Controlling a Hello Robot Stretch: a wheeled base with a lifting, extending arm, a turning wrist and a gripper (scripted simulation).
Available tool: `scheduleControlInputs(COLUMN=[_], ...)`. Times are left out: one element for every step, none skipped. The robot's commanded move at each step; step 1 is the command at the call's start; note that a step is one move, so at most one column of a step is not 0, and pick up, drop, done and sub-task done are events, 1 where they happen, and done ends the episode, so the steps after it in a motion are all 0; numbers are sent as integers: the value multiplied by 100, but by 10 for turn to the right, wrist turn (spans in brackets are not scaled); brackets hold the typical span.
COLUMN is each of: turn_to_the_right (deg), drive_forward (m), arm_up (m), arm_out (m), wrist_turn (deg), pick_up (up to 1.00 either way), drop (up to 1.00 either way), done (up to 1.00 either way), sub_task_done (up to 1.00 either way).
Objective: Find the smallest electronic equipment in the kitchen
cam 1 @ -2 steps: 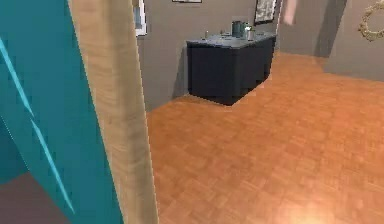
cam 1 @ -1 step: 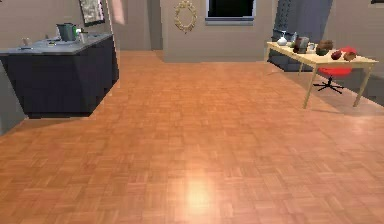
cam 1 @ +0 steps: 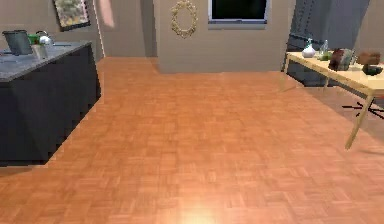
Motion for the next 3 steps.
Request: scheduleControlInputs(turn_to_the_right=[0, 0, 0], drive_forward=[100, 100, 100], arm_up=[0, 0, 0], arm_out=[0, 0, 0], wrist_turn=[0, 0, 0], pick_up=[0, 0, 0], drop=[0, 0, 0], done=[0, 0, 0], sub_task_done=[0, 0, 0])
